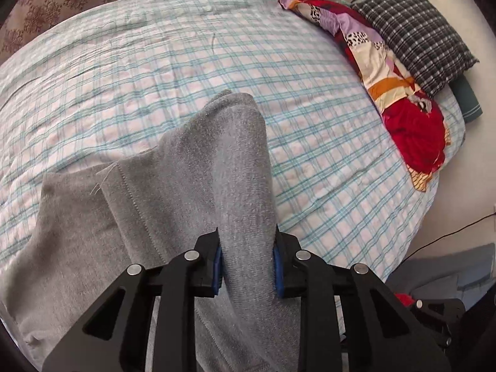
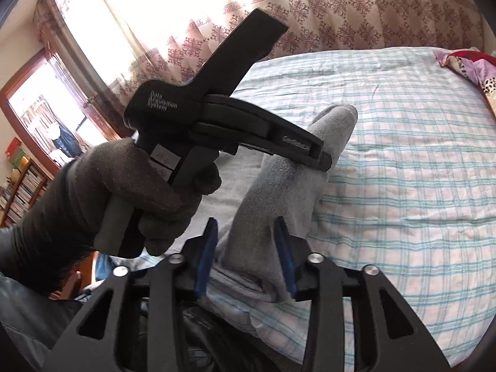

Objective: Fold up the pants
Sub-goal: 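Grasp the pants leg end with the left tool and lift it, then fold the held leg end over the stack and open the left tool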

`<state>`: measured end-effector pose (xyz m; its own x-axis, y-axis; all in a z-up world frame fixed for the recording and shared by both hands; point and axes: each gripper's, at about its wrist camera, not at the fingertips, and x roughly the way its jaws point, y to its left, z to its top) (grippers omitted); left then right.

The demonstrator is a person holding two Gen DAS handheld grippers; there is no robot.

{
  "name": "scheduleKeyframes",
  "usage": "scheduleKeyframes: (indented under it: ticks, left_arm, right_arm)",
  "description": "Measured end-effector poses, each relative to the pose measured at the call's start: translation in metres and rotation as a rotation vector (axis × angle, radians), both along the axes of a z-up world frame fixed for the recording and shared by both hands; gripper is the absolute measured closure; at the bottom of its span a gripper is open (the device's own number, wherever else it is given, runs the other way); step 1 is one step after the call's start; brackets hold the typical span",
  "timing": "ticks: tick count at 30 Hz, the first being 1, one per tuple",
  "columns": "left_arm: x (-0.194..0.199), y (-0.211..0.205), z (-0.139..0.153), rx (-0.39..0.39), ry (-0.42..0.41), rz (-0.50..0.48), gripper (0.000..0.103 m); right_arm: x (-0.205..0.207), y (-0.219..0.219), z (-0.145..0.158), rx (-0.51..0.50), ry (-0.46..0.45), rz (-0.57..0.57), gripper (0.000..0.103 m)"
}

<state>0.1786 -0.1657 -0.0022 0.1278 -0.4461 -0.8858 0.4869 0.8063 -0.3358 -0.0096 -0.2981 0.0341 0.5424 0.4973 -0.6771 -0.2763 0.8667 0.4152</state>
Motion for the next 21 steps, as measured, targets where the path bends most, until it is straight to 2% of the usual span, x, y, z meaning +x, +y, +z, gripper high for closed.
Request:
scheduleKeyframes:
  ticks: [6,13,21]
  left_arm:
    - [-0.001,0.059,0.011,-0.128,0.030,0.087,0.080]
    - [-0.006,0.131,0.020,-0.217,0.017,0.183,0.081]
    - [-0.009,0.223,0.019,-0.250,-0.001,0.316,0.082]
  right_arm:
    - [0.002,-0.011,0.021,0.070,-0.051,-0.013,0.053]
    - [0.026,-0.013,0.000,0.083,0.050,-0.093,0.053]
    - [0.040,0.029,-0.023,0.038,0.118,-0.029,0.053]
